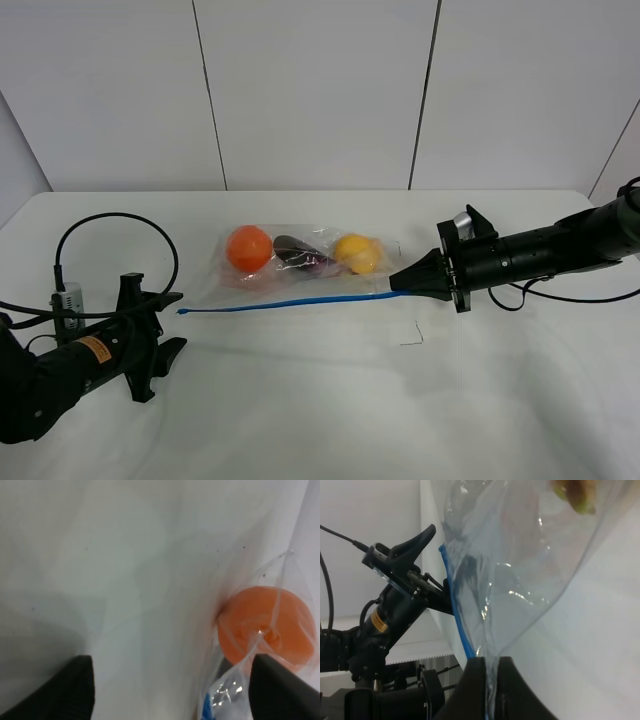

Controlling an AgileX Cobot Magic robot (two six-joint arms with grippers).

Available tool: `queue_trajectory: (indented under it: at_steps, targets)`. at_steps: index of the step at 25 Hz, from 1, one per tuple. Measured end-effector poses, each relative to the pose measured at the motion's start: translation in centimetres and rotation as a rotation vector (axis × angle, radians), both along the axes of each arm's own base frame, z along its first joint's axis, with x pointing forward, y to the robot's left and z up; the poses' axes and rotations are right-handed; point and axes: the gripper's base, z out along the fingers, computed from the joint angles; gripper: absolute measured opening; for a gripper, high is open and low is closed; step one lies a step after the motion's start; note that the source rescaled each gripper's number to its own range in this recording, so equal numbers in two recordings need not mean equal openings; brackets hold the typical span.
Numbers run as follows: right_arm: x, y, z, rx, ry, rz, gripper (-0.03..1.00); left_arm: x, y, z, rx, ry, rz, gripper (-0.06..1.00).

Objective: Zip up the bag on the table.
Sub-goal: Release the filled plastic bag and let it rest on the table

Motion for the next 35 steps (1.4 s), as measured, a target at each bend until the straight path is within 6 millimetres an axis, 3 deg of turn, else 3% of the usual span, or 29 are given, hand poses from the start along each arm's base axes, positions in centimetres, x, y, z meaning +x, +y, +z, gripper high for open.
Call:
queue_trajectory:
  at_steps: [20,25,35]
  targets:
    - [0.0,0.0,0.0,0.0,0.0,0.0,0.0,0.2,-0.2,0.0,-0.003,-0.001,-0.022,0.99]
    - [0.0,0.0,0.0,0.0,0.0,0.0,0.0,1.1,-0.4,1.1,-0.009,-0.047,-0.019,0.99]
    - [0.0,0.0,0.0,-0.002,0.0,0.002,0.0,1.7,2.0,1.4,-0.008,-0.058,0.041,0.99]
